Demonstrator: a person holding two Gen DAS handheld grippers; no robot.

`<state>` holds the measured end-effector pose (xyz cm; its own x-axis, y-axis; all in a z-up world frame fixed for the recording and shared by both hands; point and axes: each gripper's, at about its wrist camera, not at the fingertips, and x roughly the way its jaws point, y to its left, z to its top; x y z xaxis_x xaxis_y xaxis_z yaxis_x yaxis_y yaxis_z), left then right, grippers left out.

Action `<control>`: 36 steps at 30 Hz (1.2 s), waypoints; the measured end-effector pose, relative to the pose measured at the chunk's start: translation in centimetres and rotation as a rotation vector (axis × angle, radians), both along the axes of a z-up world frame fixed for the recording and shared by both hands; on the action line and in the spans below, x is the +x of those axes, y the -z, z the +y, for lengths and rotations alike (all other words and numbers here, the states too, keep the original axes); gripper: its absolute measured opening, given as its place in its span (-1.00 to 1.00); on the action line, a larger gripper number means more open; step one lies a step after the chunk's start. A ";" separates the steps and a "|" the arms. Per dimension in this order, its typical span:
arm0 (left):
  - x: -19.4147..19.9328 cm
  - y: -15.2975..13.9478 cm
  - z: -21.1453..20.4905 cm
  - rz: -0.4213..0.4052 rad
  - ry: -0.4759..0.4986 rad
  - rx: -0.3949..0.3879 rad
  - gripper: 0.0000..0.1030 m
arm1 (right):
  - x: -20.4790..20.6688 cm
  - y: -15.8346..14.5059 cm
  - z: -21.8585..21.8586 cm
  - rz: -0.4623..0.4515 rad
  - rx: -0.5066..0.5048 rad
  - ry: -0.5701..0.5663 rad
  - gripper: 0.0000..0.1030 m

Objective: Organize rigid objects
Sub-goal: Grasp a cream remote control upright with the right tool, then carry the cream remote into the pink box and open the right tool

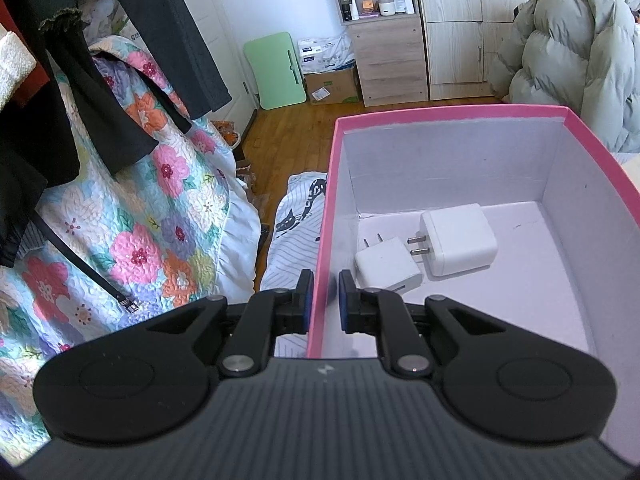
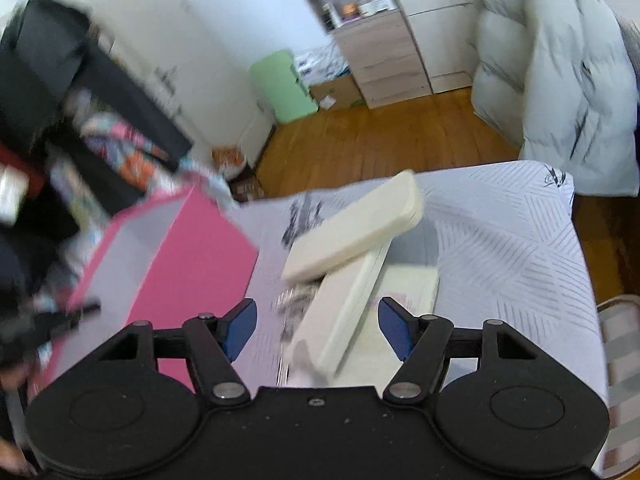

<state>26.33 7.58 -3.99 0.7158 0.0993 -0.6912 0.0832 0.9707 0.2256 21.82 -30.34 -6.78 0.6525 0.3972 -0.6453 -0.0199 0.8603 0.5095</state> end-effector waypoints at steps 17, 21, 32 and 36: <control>-0.1 0.0 -0.5 0.002 0.005 0.031 -0.77 | 5.5 4.9 -2.4 -0.062 0.256 0.187 -0.49; -0.1 0.0 -0.5 0.001 0.005 0.032 -0.77 | 4.3 3.1 -1.5 -0.153 0.199 0.136 -0.57; -0.1 0.0 -0.6 0.000 0.004 0.031 -0.77 | 1.6 -3.8 3.7 -0.318 -0.223 -0.067 -0.59; -0.1 0.0 -0.6 -0.002 0.006 0.034 -0.77 | 0.4 -5.1 4.5 -0.346 -0.289 -0.121 -0.60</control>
